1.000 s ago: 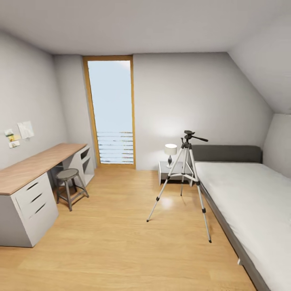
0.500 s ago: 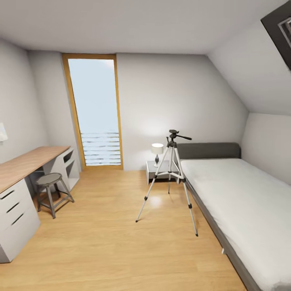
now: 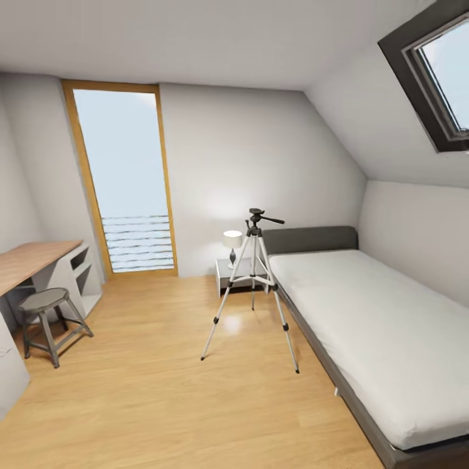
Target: Attach the digital camera to the camera tripod in the bedroom.
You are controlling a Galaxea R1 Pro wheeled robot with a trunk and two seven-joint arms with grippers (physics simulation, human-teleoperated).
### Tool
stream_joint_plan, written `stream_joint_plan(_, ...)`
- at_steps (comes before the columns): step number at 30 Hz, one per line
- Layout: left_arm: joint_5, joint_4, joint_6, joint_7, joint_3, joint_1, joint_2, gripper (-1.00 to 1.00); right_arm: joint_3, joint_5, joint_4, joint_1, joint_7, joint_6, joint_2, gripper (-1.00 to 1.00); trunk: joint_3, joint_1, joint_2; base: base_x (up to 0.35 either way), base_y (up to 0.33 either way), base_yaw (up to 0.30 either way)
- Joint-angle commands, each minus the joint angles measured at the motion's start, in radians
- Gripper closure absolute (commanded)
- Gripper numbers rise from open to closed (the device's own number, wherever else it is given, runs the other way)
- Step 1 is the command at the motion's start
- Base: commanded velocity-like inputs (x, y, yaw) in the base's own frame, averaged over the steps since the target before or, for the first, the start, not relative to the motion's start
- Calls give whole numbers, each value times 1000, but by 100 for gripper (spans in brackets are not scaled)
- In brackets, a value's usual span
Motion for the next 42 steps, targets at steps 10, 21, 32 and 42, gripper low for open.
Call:
stream_joint_plan(10, 9, 1, -2, -4, -9, 0, -1, 100, -9, 9, 3, -1, 2, -5, 0, -100, 0, 0, -1, 0, 0, -230)
stream_joint_plan(21, 9, 1, -2, -4, -10, 0, -2, 100, -10, 8, 3, -1, 2, -7, -1, -100, 0, 0, -1, 0, 0, -35)
stream_joint_plan(32, 7, 1, -2, -4, -10, 0, -2, 100, -10, 9, 3, -1, 2, -10, -1, -100, 0, 0, -1, 132, 0, 0)
stream_joint_plan(42, 8, 1, -2, -4, -10, 0, -3, 100, -10, 10, 3, -1, 2, -8, -1, -100, 0, 0, -1, 301, 0, 0)
